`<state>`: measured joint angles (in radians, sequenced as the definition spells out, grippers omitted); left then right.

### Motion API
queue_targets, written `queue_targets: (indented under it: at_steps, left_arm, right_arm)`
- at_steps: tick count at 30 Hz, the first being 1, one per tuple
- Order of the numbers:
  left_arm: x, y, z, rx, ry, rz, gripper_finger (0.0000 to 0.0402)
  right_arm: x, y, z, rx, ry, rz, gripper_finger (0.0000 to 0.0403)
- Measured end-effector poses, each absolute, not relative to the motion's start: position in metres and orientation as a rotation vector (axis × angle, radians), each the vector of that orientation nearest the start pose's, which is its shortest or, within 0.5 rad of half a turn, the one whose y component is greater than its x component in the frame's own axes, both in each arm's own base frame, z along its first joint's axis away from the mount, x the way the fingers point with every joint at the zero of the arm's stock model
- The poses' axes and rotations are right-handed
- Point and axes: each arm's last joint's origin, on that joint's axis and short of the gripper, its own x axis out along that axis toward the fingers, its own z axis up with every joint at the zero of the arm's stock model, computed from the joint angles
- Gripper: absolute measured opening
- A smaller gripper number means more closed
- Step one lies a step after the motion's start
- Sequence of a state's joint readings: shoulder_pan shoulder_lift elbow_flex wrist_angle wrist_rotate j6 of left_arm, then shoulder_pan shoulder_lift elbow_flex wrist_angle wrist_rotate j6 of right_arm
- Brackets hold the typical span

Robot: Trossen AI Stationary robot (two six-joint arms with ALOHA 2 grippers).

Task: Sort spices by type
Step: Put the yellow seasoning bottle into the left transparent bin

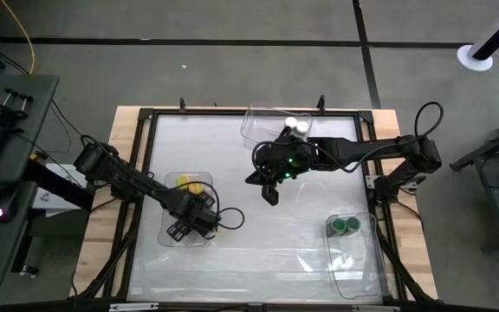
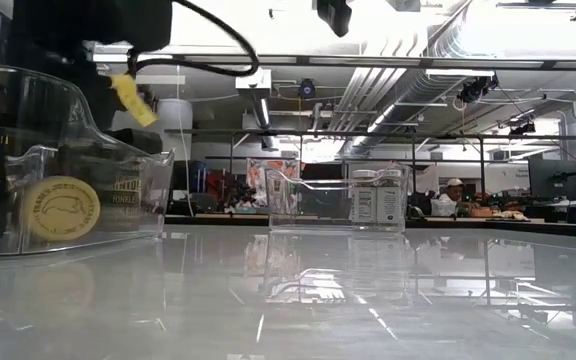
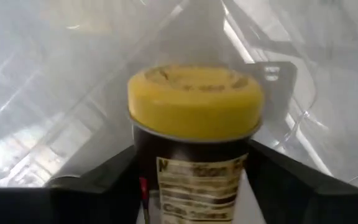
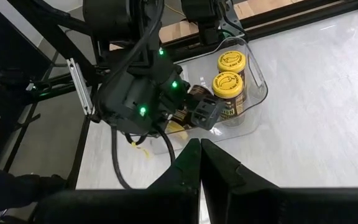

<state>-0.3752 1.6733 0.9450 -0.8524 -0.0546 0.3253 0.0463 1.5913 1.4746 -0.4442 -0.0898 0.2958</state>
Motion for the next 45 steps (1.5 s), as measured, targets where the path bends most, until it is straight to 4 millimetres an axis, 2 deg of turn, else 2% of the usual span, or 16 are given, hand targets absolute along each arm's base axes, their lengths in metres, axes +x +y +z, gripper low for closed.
queue_targets:
  at_steps: [6,12,17,21,24,27,30,35,38,42,45]
  left_arm:
    - [0.265,-0.104,0.175,0.527,1.462,-0.51,0.0113]
    - [0.264,-0.103,0.216,0.423,1.359,-0.469,0.0113]
    - [0.234,-0.09,0.265,0.306,1.223,-0.291,0.0113]
    - [0.199,-0.077,0.306,0.168,0.999,-0.068,0.0113]
    - [0.169,-0.069,0.321,0.047,0.809,0.098,0.0113]
    - [0.145,-0.065,0.318,-0.078,0.639,0.214,0.0113]
    - [0.133,-0.067,0.299,-0.19,0.508,0.279,0.0113]
    - [0.133,-0.083,0.25,-0.349,0.37,0.292,0.0113]
    - [0.133,-0.091,0.229,-0.41,0.308,0.322,0.0113]
    - [0.131,-0.097,0.216,-0.411,0.254,0.393,0.0113]
    - [0.131,-0.103,0.21,-0.387,0.246,0.413,0.0113]
  right_arm:
    - [0.357,0.019,0.347,0.299,0.577,0.049,0.0]
    - [0.357,0.019,0.347,0.292,0.577,0.051,0.0]
    - [0.357,0.019,0.347,0.284,0.576,0.053,0.0]
    - [0.358,0.019,0.349,0.268,0.558,0.06,0.0]
    - [0.36,0.019,0.352,0.264,0.516,0.059,0.0]
    - [0.363,0.019,0.358,0.265,0.445,0.069,0.0]
    - [0.366,0.019,0.365,0.265,0.373,0.079,0.0]
    - [0.368,0.019,0.371,0.267,0.305,0.088,0.0]
    - [0.368,0.02,0.372,0.268,0.299,0.09,0.0]
    - [0.368,0.019,0.373,0.294,0.285,0.085,0.0]
    - [0.377,0.02,0.372,0.351,0.233,0.083,0.0]
